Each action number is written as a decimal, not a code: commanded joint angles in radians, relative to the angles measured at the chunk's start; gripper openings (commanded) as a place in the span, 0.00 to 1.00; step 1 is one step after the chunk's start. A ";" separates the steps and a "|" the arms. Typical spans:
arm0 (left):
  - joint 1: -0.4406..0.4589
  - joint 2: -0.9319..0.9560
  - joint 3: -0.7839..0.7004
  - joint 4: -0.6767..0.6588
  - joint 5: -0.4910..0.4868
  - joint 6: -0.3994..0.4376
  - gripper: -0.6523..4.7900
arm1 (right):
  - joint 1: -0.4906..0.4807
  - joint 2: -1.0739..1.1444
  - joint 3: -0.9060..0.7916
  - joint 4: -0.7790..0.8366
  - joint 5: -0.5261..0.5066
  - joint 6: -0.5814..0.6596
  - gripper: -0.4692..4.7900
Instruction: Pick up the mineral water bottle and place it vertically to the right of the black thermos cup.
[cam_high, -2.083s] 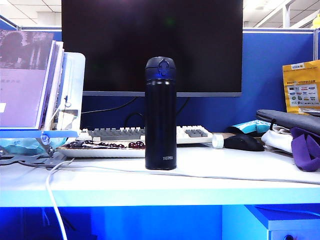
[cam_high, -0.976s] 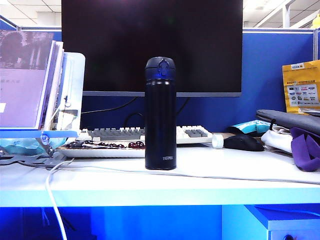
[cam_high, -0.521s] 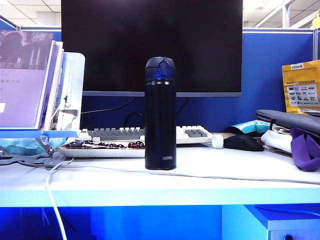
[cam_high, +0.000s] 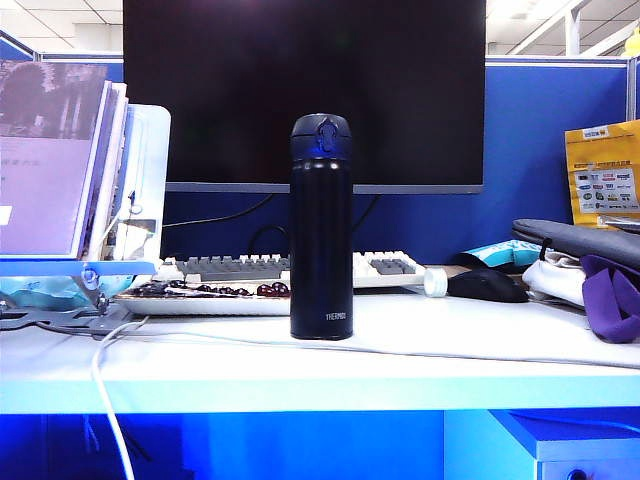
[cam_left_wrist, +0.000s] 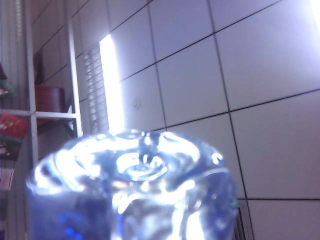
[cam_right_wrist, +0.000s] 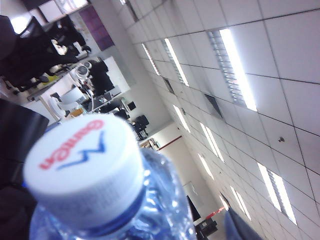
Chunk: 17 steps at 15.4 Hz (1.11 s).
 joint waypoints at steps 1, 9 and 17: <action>0.001 -0.007 0.006 0.002 0.033 -0.004 0.17 | 0.002 -0.013 0.010 0.041 0.010 0.010 0.89; 0.001 -0.007 0.005 -0.024 0.087 -0.003 0.18 | 0.002 -0.019 0.010 0.071 0.017 0.030 0.47; 0.002 -0.007 0.005 0.030 0.203 0.143 1.00 | 0.002 -0.032 0.010 0.072 0.051 0.060 0.47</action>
